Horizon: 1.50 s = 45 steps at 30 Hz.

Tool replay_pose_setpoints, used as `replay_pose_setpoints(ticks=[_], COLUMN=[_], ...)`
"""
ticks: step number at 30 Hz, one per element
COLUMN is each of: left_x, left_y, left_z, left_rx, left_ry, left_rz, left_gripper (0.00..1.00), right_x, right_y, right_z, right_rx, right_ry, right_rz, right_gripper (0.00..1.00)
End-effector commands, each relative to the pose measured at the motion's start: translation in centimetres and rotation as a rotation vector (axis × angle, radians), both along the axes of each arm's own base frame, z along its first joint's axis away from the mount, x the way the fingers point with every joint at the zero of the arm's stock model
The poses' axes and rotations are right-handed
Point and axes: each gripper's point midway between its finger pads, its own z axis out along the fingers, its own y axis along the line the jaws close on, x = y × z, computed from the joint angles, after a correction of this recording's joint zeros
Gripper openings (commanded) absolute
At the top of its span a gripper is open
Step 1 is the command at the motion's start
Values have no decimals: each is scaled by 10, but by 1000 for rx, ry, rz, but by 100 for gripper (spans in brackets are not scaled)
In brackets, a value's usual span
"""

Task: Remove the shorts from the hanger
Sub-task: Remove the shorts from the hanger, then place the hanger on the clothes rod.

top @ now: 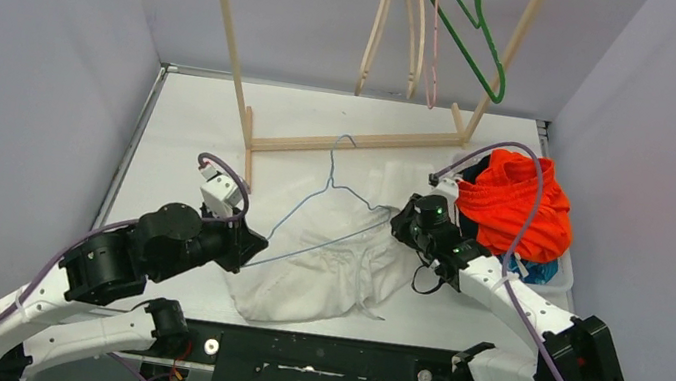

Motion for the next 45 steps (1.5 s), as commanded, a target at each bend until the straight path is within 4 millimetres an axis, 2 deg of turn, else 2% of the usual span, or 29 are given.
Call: replay_pose_setpoints(ticks=[1,7,14,19,25,28,33,35,36,40,42,45], left_x=[7,19,17,14,21,29,43,47,49,56,56,56], left_y=[8,30,40,37,22,14,4,1,-1,-8,-9,-7], left_z=[6,18,34,37,21,15,4,0,-6,-17,-15,-14], left_rx=[9,3,-70,-95,-102,-99,-96,-100,-92,-120,-167,-190], left_ry=[4,-23,-66,-69,-86,-99,-142,-157,-164,-226,-262,-298], left_rz=[63,204,224,205,183,190,214,220,220,211,212,208], left_gripper=[0,0,0,0,0,0,0,0,0,0,0,0], right_x=[6,6,2,0,-8,-14,-25,-30,-33,-44,-49,-48], right_y=[14,13,27,34,45,46,55,71,84,134,165,198], right_z=[9,9,14,17,49,69,106,125,141,181,188,183], right_rx=[47,45,83,90,159,185,276,368,436,680,708,728], right_ry=[-15,-14,-2,-5,-93,-142,-232,-281,-325,-404,-402,-354], right_rz=[40,41,121,172,239,255,272,291,296,293,328,339], right_gripper=[13,14,18,33,57,62,64,64,64,64,64,64])
